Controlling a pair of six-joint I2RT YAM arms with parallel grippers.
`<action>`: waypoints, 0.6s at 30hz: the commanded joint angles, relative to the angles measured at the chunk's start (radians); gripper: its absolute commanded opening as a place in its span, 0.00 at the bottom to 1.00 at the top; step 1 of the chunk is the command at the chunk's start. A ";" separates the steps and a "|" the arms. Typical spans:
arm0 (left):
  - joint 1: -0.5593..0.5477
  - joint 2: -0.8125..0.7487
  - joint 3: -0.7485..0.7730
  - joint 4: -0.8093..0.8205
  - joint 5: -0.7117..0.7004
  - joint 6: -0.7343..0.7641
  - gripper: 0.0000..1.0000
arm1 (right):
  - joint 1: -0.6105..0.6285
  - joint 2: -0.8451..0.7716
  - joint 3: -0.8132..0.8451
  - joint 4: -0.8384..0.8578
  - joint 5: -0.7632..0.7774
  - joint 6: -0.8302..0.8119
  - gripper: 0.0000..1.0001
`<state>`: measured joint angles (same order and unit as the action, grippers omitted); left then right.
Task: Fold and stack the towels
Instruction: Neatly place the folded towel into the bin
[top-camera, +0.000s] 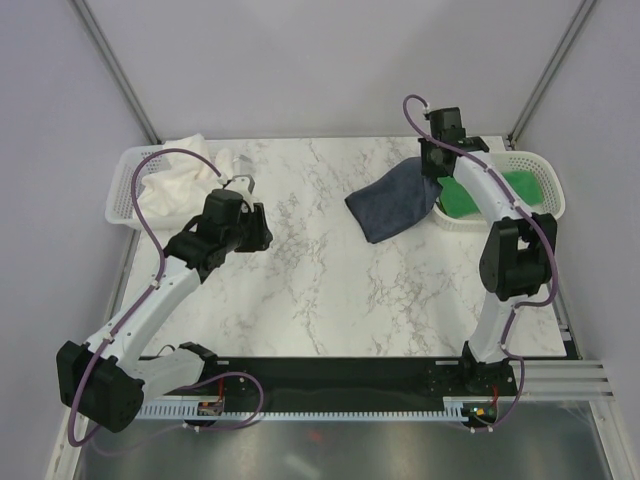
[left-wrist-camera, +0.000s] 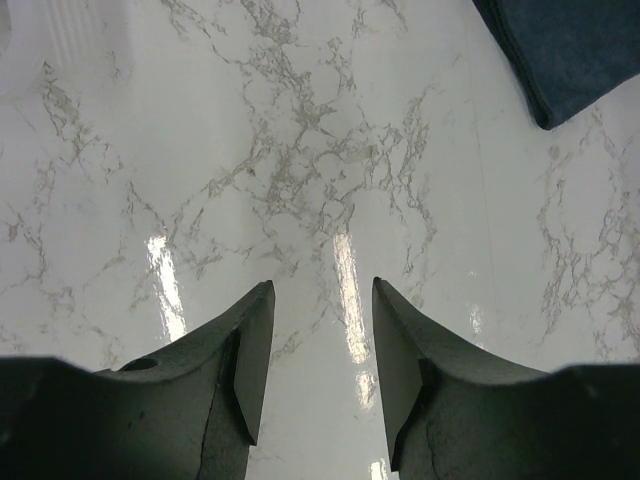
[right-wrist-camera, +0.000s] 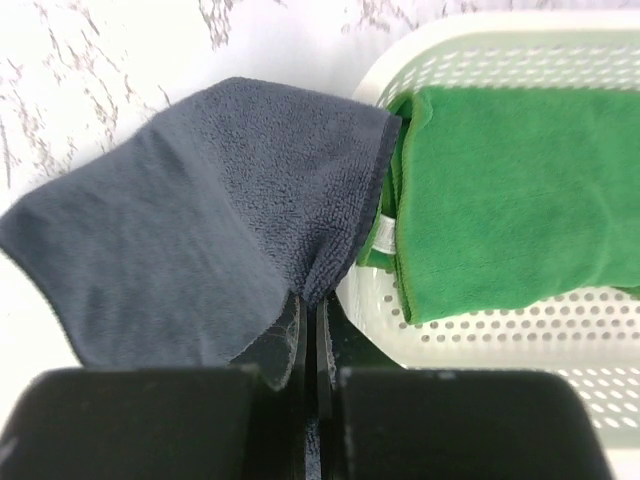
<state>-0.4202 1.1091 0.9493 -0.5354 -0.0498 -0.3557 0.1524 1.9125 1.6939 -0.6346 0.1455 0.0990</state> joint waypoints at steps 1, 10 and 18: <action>0.008 0.000 0.014 0.038 0.008 0.037 0.51 | -0.020 -0.046 0.084 -0.022 0.031 -0.031 0.00; 0.008 0.006 0.013 0.038 0.025 0.037 0.51 | -0.131 -0.006 0.188 -0.079 0.025 -0.071 0.00; 0.008 0.014 0.005 0.037 0.045 0.037 0.51 | -0.243 0.071 0.220 -0.073 -0.006 -0.090 0.00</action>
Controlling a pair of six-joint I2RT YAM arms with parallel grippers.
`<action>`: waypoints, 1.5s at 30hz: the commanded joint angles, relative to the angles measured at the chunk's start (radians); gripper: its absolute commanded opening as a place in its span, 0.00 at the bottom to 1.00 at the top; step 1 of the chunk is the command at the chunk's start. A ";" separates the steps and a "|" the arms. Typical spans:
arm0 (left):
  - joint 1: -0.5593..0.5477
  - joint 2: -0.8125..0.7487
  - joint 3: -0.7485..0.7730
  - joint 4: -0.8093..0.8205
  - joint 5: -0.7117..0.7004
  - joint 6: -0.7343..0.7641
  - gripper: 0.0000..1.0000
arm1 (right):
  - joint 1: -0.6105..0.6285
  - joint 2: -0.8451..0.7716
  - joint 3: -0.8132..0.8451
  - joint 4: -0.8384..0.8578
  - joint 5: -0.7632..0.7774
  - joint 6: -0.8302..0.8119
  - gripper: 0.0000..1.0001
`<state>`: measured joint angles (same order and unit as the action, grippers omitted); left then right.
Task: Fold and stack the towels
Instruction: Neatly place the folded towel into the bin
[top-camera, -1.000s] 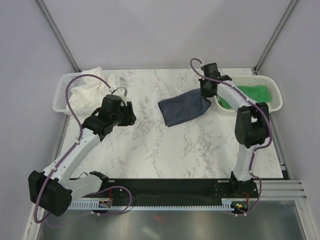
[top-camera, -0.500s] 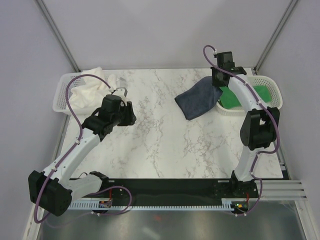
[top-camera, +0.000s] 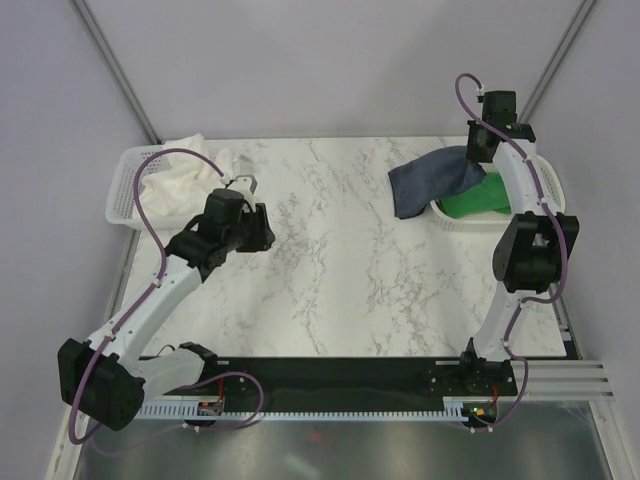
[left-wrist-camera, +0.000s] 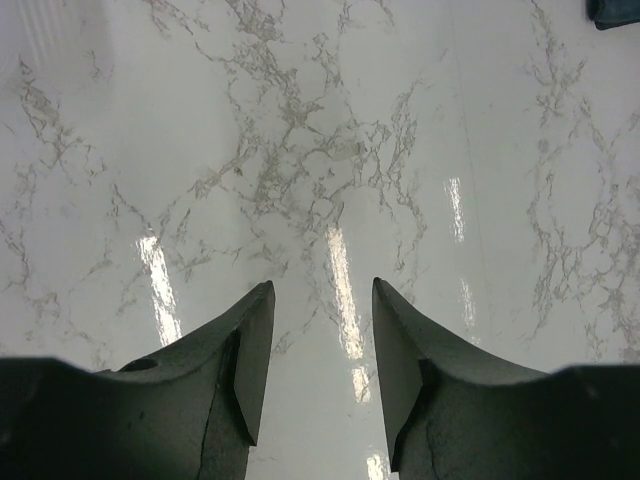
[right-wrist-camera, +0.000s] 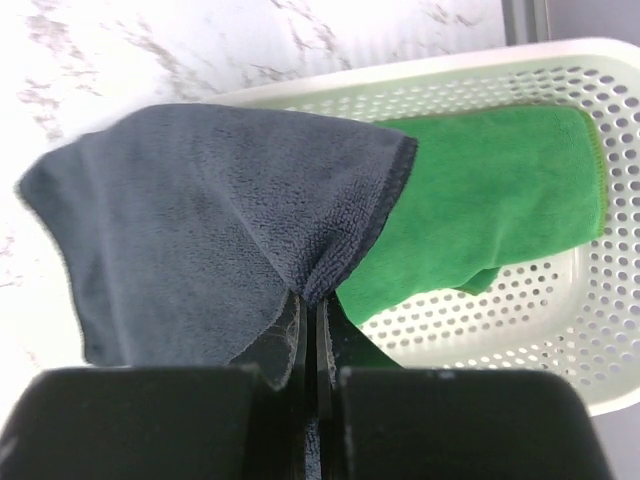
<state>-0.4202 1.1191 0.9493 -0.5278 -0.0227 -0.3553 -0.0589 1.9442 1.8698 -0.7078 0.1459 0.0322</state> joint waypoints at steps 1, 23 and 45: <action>0.008 0.005 0.006 0.029 0.018 0.036 0.51 | -0.051 0.059 0.060 0.002 -0.006 -0.023 0.00; 0.008 0.056 0.023 0.034 0.110 0.036 0.51 | -0.268 0.214 0.175 -0.044 -0.066 -0.124 0.00; 0.008 0.110 0.032 0.032 0.106 0.038 0.52 | -0.348 0.311 0.264 -0.027 0.044 -0.152 0.00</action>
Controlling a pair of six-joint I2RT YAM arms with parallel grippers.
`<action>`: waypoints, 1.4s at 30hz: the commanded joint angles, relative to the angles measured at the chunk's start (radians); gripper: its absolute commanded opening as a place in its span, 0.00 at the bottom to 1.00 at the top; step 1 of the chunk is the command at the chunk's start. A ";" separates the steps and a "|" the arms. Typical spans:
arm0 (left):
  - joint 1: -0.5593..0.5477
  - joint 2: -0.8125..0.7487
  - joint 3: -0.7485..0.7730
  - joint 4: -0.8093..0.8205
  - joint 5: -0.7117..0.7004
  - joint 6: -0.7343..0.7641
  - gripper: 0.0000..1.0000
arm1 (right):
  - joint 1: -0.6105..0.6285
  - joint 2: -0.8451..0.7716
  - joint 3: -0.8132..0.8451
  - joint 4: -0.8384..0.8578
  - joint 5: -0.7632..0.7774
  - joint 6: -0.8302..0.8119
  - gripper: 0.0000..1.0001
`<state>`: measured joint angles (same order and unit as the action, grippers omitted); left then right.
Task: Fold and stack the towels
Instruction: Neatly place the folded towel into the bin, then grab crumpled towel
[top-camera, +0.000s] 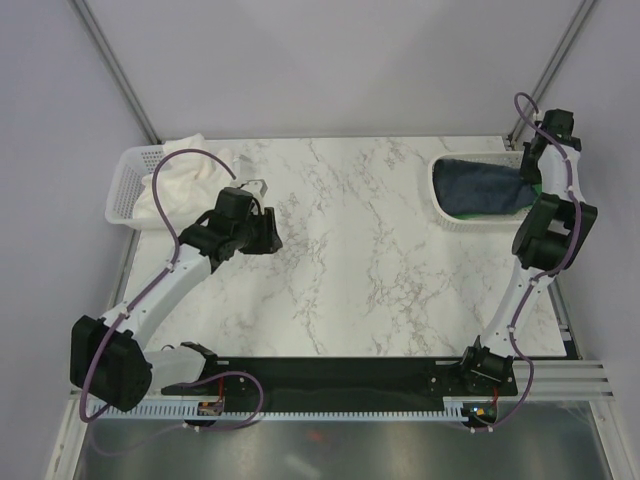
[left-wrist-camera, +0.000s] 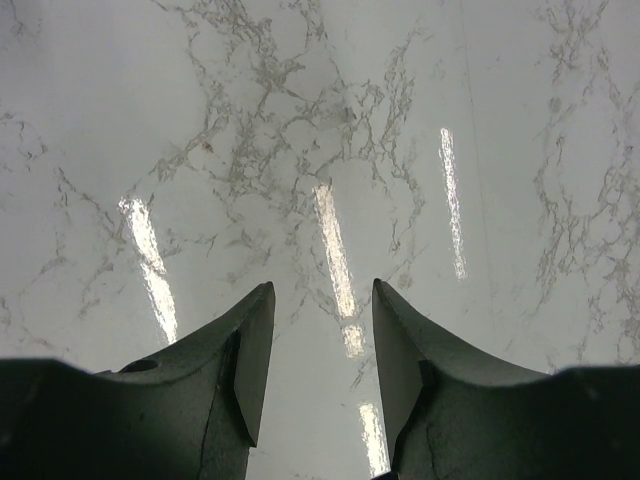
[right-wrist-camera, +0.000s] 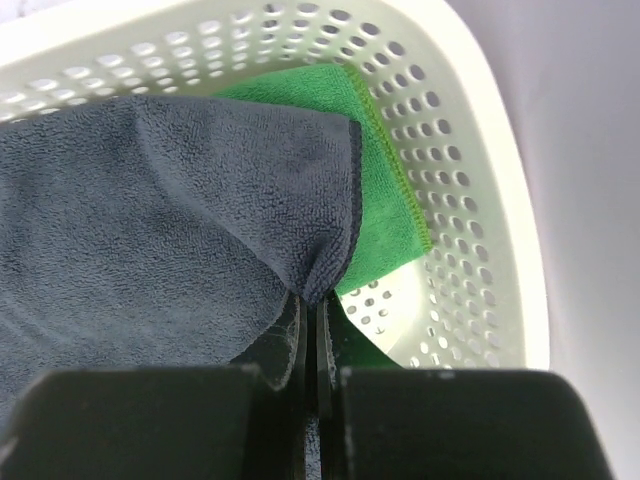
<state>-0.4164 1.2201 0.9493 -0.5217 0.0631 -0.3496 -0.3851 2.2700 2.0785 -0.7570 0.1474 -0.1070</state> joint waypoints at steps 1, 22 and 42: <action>0.004 0.010 0.031 0.026 0.020 0.032 0.51 | -0.024 -0.015 0.055 0.025 0.041 -0.013 0.00; 0.004 0.007 0.155 0.011 -0.026 -0.055 0.52 | 0.001 -0.269 -0.040 0.062 0.057 0.109 0.56; 0.517 0.482 0.572 0.032 -0.276 0.023 0.66 | 0.250 -0.836 -0.948 0.547 -0.480 0.575 0.79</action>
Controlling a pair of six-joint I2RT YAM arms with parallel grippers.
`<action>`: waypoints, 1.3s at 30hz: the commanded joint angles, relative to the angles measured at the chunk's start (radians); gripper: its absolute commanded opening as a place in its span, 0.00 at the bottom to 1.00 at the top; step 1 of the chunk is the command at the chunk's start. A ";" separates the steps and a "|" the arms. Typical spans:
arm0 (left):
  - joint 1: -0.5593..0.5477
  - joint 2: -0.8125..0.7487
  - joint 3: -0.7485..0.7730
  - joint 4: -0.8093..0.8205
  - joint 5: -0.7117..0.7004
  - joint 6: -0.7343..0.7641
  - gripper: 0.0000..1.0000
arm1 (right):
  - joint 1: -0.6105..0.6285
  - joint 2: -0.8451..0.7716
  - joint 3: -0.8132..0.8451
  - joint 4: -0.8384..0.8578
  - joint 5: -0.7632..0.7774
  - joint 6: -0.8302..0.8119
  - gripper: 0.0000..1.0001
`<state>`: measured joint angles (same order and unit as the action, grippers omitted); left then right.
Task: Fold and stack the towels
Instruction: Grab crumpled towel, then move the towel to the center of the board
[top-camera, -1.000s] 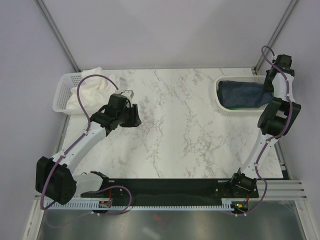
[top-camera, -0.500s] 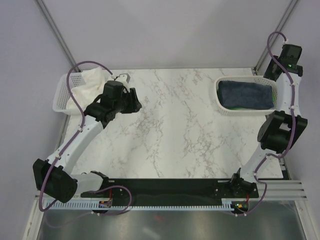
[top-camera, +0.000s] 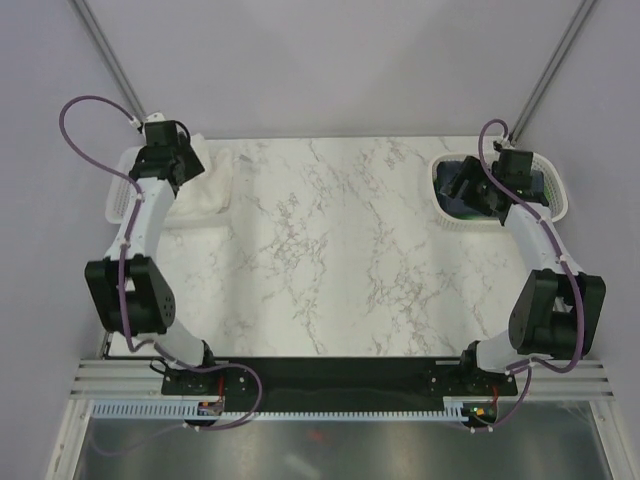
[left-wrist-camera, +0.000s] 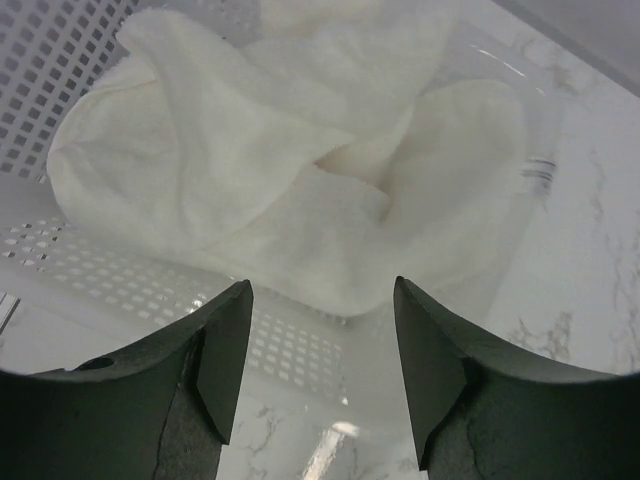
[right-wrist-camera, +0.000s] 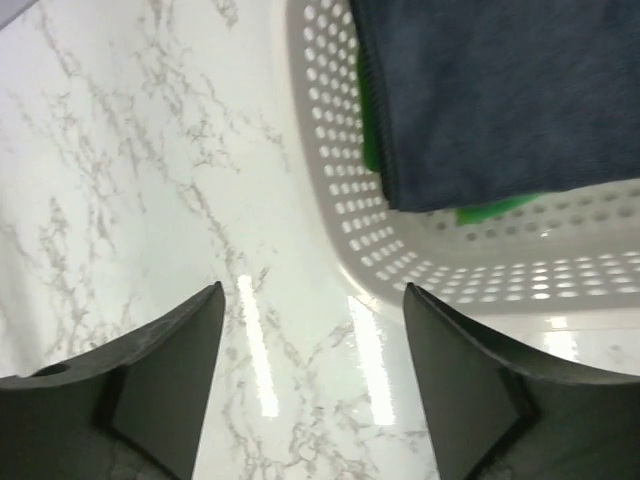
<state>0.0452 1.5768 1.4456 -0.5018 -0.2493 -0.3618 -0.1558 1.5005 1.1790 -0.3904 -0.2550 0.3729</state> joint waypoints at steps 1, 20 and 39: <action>0.058 0.174 0.105 0.017 0.050 0.072 0.67 | 0.047 -0.069 -0.062 0.200 -0.082 0.113 0.84; 0.081 0.601 0.607 -0.069 -0.002 0.146 0.02 | 0.142 0.046 -0.030 0.251 -0.067 0.093 0.96; -0.182 -0.202 0.661 0.078 0.623 -0.119 0.02 | 0.145 -0.144 -0.127 0.226 -0.141 0.124 0.97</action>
<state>-0.1204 1.4269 2.1162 -0.4805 0.1604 -0.3225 -0.0113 1.3987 1.0828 -0.1730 -0.3786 0.4839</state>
